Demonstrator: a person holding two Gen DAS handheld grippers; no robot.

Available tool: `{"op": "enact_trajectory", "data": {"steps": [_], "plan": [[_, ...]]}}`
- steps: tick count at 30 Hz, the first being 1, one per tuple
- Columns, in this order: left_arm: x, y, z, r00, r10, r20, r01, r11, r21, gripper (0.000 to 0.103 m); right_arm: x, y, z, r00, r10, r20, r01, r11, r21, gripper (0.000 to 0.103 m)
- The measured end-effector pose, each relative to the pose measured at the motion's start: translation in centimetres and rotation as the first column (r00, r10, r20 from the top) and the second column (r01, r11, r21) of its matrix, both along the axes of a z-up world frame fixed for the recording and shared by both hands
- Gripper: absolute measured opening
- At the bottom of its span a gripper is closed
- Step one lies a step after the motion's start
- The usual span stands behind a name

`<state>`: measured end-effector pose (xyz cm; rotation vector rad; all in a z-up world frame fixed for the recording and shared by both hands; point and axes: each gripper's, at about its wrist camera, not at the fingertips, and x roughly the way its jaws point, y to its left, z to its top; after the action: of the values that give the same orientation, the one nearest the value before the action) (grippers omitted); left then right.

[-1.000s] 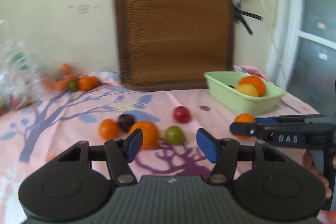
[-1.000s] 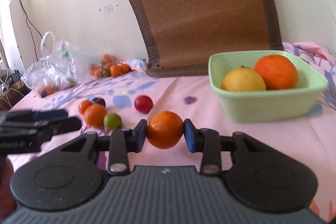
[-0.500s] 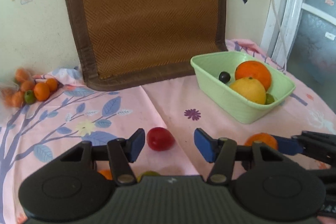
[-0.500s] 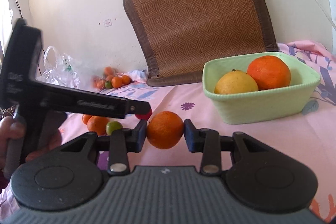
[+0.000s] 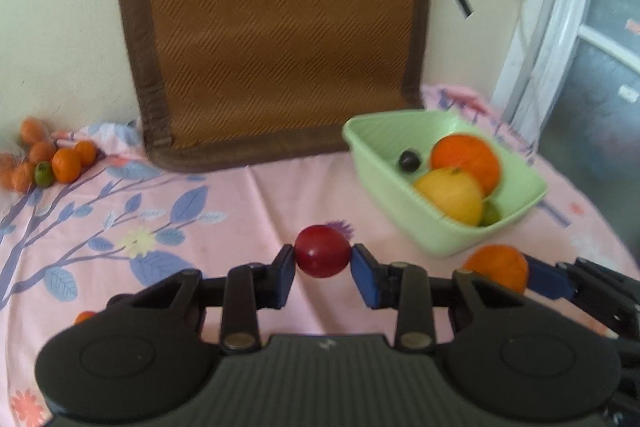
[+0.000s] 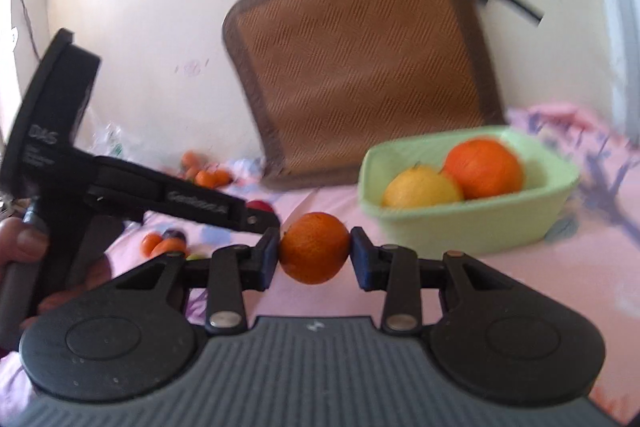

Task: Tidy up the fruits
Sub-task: 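Lower the small orange and red tomato into the basket and open both grippers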

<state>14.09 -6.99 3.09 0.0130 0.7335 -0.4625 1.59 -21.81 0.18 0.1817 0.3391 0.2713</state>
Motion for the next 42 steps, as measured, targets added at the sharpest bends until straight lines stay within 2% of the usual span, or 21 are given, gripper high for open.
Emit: {"op": "enact_trajectory", "data": {"steps": [2, 5, 9, 14, 17, 23, 27, 29, 33, 35, 37, 39, 42], "plan": [[-0.5, -0.7, 1.2, 0.999, -0.03, 0.022, 0.031, 0.999, -0.033, 0.031, -0.4, -1.3, 0.8, 0.997, -0.047, 0.054, 0.045, 0.999, 0.028, 0.041], [-0.7, -2.4, 2.9, 0.996, -0.073, 0.056, 0.077, 0.994, -0.072, 0.031, 0.4, -3.1, 2.1, 0.987, -0.127, 0.103, 0.127, 0.992, 0.006, 0.041], [0.5, -5.5, 3.7, 0.992, -0.111, 0.054, 0.117, 0.986, -0.12, 0.031, 2.9, -5.7, 2.3, 0.975, -0.198, 0.104, 0.204, 0.978, -0.046, 0.041], [4.1, -8.3, 3.1, 0.995, -0.103, 0.002, 0.102, 0.985, -0.143, 0.031, 5.0, -7.6, 0.7, 0.968, -0.25, -0.008, 0.25, 0.968, 0.008, 0.041], [6.5, -9.1, 2.2, 0.996, -0.076, -0.038, 0.07, 0.987, -0.142, 0.032, 5.2, -6.7, 0.6, 0.964, -0.263, 0.023, 0.264, 0.963, -0.047, 0.041], [8.3, -9.1, 0.3, 0.992, -0.067, -0.109, 0.049, 0.986, -0.158, 0.031, 6.1, -5.7, 0.0, 0.966, -0.259, 0.003, 0.258, 0.96, -0.113, 0.041], [8.3, -9.3, -0.2, 0.992, -0.06, -0.111, 0.044, 0.989, -0.143, 0.04, 5.9, -5.9, 0.0, 0.961, -0.277, 0.02, 0.278, 0.955, -0.105, 0.057], [8.2, -9.1, -0.1, 0.992, -0.055, -0.111, 0.039, 0.988, -0.149, 0.043, 5.8, -5.9, 0.1, 0.959, -0.28, 0.031, 0.282, 0.954, -0.101, 0.057], [7.0, -7.5, 2.1, 0.997, -0.04, -0.065, 0.026, 0.98, -0.198, 0.043, 5.2, -6.2, 0.3, 0.953, -0.294, 0.075, 0.3, 0.951, -0.078, 0.056], [5.5, -5.4, 3.9, 1.0, -0.026, -0.01, 0.023, 0.97, -0.241, 0.044, 4.8, -6.7, 0.6, 0.944, -0.315, 0.1, 0.321, 0.946, -0.049, 0.056], [3.4, -2.4, 5.4, 0.998, 0.001, 0.055, 0.014, 0.962, -0.272, 0.05, 4.5, -7.2, 0.7, 0.933, -0.341, 0.116, 0.346, 0.938, -0.021, 0.056], [1.1, 1.0, 6.7, 0.991, 0.054, 0.12, -0.018, 0.959, -0.284, 0.05, 4.4, -7.8, 0.8, 0.926, -0.359, 0.118, 0.361, 0.933, 0.01, 0.056], [-2.6, 6.8, 7.5, 0.965, 0.184, 0.188, -0.131, 0.955, -0.266, 0.05, 4.3, -8.4, 0.9, 0.916, -0.383, 0.115, 0.381, 0.924, 0.044, 0.056]]}}
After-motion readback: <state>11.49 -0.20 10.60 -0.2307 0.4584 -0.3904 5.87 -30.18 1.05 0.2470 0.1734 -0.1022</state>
